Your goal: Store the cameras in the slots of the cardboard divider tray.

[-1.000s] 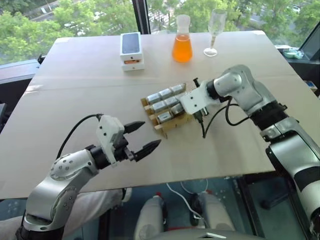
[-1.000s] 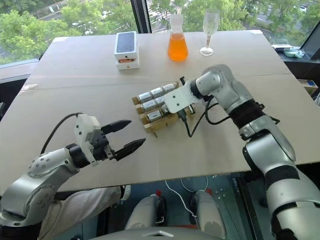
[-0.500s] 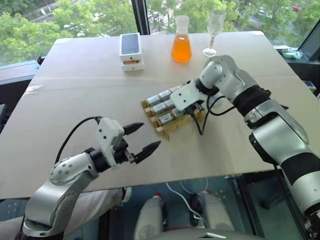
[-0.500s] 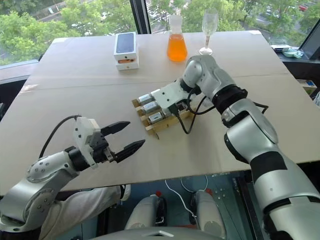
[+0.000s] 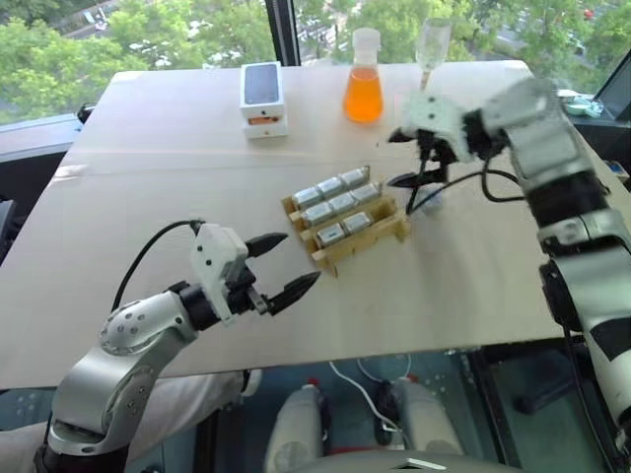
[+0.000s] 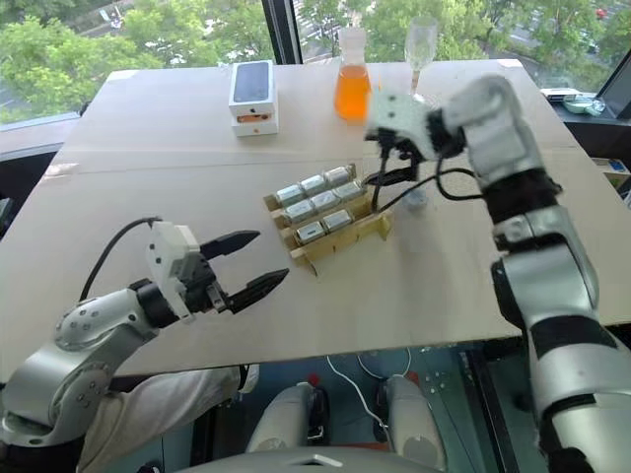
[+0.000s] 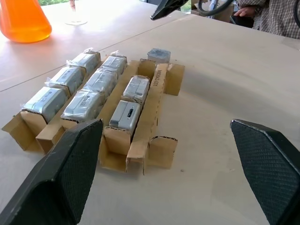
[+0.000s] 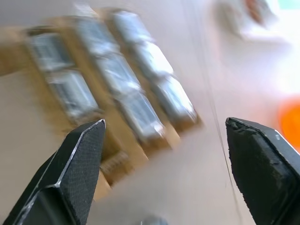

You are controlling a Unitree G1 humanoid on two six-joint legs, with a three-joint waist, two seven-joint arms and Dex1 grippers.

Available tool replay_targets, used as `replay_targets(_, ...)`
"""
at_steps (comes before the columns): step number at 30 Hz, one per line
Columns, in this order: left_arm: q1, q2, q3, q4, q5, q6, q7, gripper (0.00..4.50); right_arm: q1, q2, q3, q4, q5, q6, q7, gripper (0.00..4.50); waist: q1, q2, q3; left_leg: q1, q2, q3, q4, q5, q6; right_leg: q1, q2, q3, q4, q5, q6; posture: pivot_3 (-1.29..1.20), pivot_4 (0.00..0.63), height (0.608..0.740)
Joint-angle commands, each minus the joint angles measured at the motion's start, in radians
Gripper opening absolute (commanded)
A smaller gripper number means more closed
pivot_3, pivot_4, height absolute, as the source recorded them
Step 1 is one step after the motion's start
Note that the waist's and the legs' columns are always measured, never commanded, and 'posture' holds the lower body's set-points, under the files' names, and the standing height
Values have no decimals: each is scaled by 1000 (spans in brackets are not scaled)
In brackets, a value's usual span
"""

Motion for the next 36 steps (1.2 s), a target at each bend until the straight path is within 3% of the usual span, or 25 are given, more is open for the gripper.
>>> replay_targets(1,-27,9,-2,10,-7,-13,-25,4500,121,8,-152,-152,65,212,-220,4046,0,0,0,0,0,0,0,0,0,0,0,0,0,0,0,0,150,740)
replay_targets(4,-45,13,-6,33,0,-18,-44,4500,256,64,-241,-294,128,354,-351,4046,-8,0,0,1,1,1,-1,0,0,-1,1,1,1,0,0,0,150,740)
replay_targets(7,-68,15,-17,44,2,-15,-56,4500,400,142,-298,-408,150,379,-508,4046,-8,1,0,2,2,2,-2,0,0,-1,3,2,2,0,1,0,150,740)
replay_targets(12,-100,27,-17,61,-2,-5,-73,4500,561,232,-278,-486,156,317,-642,4046,-5,1,0,2,2,1,-2,0,0,-1,4,2,2,0,1,0,150,740)
replay_targets(20,-149,28,-15,89,-5,12,-59,4500,540,275,-281,-290,181,91,-743,4046,-6,0,0,2,1,3,-1,0,0,-1,6,5,1,0,1,0,150,740)
replay_targets(32,-195,42,8,72,-48,75,-39,4500,434,283,-272,2,205,-123,-762,4046,-6,0,0,2,2,3,-1,0,0,-1,5,5,1,0,1,0,150,740)
replay_targets(35,-230,57,27,67,-84,104,-35,4500,433,280,-260,29,195,-155,-769,3232,-6,0,0,2,2,3,-1,0,0,-1,5,5,1,0,1,0,150,740)
replay_targets(36,-236,62,32,68,-89,110,-36,4500,434,282,-259,32,196,-160,-771,2759,-6,0,0,2,2,3,-1,0,0,-1,5,5,1,0,1,0,150,740)
